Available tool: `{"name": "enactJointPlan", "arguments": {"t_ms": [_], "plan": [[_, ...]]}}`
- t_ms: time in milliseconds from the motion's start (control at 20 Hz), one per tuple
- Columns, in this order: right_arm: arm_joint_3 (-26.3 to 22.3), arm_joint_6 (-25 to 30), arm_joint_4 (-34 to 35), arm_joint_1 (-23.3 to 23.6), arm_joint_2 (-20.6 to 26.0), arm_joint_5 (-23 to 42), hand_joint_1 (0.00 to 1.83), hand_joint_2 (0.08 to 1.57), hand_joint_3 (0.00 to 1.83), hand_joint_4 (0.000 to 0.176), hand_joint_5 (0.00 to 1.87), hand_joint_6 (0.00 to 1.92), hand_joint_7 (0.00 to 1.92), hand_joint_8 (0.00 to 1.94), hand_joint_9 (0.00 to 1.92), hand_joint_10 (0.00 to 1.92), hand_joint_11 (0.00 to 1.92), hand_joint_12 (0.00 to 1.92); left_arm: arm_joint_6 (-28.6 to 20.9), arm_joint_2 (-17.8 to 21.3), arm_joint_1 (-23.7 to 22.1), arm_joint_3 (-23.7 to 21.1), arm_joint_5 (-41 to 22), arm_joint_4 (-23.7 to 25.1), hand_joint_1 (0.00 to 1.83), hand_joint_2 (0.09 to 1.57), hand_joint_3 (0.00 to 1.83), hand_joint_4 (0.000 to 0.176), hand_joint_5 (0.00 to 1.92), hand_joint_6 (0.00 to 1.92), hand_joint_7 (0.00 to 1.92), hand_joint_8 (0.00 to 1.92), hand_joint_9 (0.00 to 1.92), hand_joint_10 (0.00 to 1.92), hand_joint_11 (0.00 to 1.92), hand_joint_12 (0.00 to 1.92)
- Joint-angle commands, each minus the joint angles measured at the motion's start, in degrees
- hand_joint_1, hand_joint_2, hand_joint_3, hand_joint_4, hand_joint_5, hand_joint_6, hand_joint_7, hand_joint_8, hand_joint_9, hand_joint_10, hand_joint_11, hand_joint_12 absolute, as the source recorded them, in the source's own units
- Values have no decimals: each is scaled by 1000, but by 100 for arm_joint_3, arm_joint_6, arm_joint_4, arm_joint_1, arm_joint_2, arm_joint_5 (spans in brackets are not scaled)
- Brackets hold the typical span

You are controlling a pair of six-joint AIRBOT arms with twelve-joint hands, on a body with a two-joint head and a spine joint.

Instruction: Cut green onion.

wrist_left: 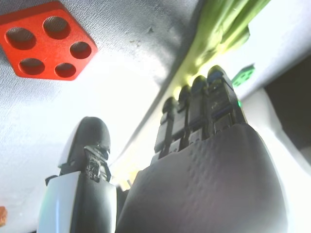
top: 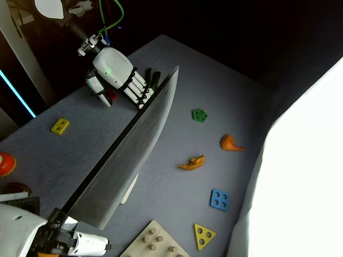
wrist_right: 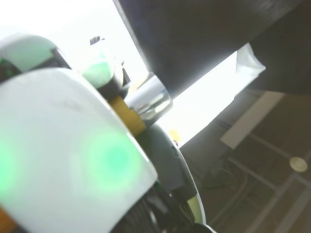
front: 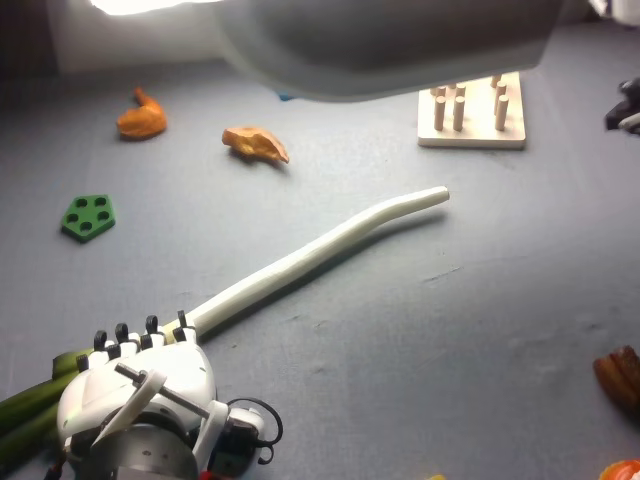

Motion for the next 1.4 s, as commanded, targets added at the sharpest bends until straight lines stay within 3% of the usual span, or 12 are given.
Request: {"name": "enactJointPlan", "arguments": {"t_ms": [0,200,550,800,1350], "plan": [[94,92,-30,7,-6,771,1623,933,579,176,1383,1921,1519,1941,1627,1921,1666,1921,30,22,32,24,138,152,389,1360,5,0,93,3,19,1,0,0,0,0],[596,49,237,-87,-239,742,1617,936,570,176,1383,1921,1494,1941,1609,1921,1656,1921,30,22,-20,29,138,195,457,1357,2,0,73,2,5,2,0,0,0,0],[1054,-282,791,-46,-553,669,1609,943,580,176,1409,1921,1553,1941,1652,1921,1689,1921,126,64,-215,28,138,216,434,1364,0,18,73,12,19,5,0,0,0,0],[1462,-291,931,-43,-787,548,1605,938,573,176,1381,1921,1530,1941,1633,1921,1670,1921,288,152,-370,14,137,292,458,1358,0,0,84,8,69,17,6,2,0,0],[1898,-249,1072,-362,-1169,616,1589,962,493,176,1387,1921,1533,1941,1635,1921,1674,1921,805,513,-666,14,-465,844,394,1397,10,0,69,6,112,5,25,7,6,6]]}}
